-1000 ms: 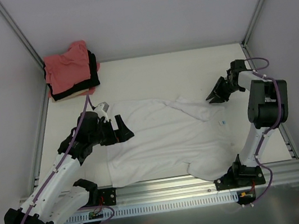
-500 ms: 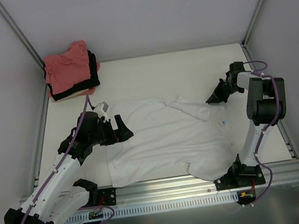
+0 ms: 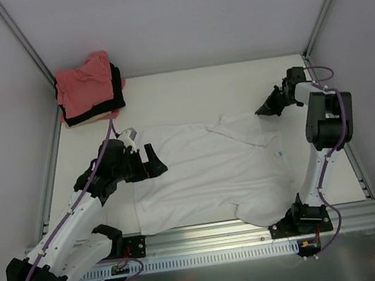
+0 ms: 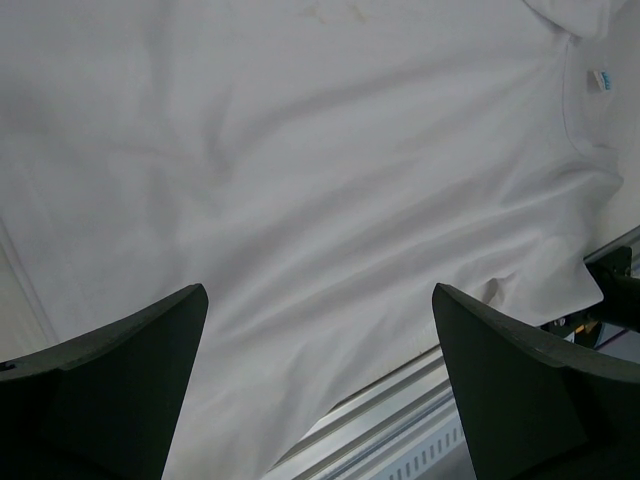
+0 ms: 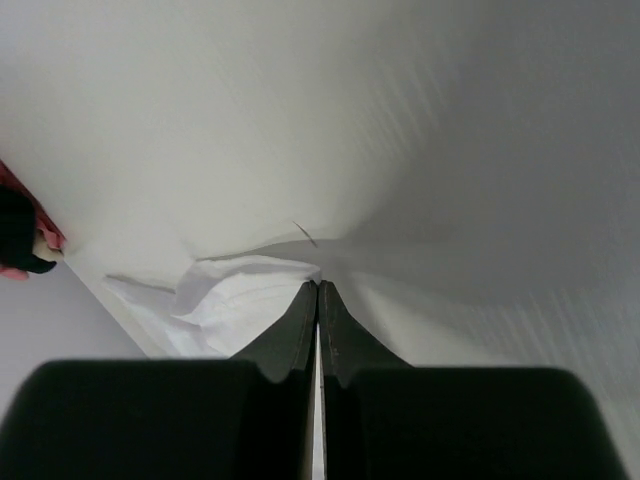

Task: Fold and stack the t-shirts
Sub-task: Grap the side of the flattened tshirt furthest away from the robot with both arms

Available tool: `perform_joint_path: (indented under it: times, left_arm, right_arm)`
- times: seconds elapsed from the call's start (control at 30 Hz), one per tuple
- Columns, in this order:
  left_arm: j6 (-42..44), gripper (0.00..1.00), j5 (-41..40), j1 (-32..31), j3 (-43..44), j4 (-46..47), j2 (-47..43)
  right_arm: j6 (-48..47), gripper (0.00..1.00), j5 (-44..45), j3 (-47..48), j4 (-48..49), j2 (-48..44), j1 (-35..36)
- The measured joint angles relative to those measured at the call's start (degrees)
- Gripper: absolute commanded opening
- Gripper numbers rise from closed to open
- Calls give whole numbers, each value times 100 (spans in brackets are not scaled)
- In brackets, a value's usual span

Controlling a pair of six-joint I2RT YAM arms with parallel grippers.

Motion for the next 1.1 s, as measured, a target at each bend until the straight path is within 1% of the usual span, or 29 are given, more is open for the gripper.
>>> perform_joint_path:
  times: [0.17,0.27,0.4,0.5,0.67,0.7,0.83,0.93,1.03,1.1]
  left_arm:
    - [2,98,-101,0,0,103,192]
    - [7,99,-168,0,2,297,468]
    - [7,99,-205,0,151,503,1123]
    - [4,99,-264,0,450,669,1740]
    - [57,99,-599,17,1224,1163,2769]
    - [129,99,-739,20,1373,1309,2933]
    - [490,99,-1307,153,2205,1753,3818]
    - [852,98,-1611,407,2938,2017,4559]
    - [994,96,-1613,780,3639,1978,5250]
    - [999,95,-1552,1104,3866,1974,5567]
  right_arm:
    - [315,1,-107,986,240,420,11]
    - [496,1,-179,1598,433,734,11]
    - [769,1,-315,2267,616,1241,11]
    - [999,0,-415,2726,741,1731,11]
    - [1528,0,-651,2931,1141,2350,13]
    - [1639,1,-802,2935,1246,2409,15]
    - [1895,1,-894,2942,1539,2463,24]
    - [2026,1,-931,2942,1676,2481,50]
    - [2090,0,-968,2942,1764,2481,68]
    - [2105,1,-988,2935,1803,2481,79]
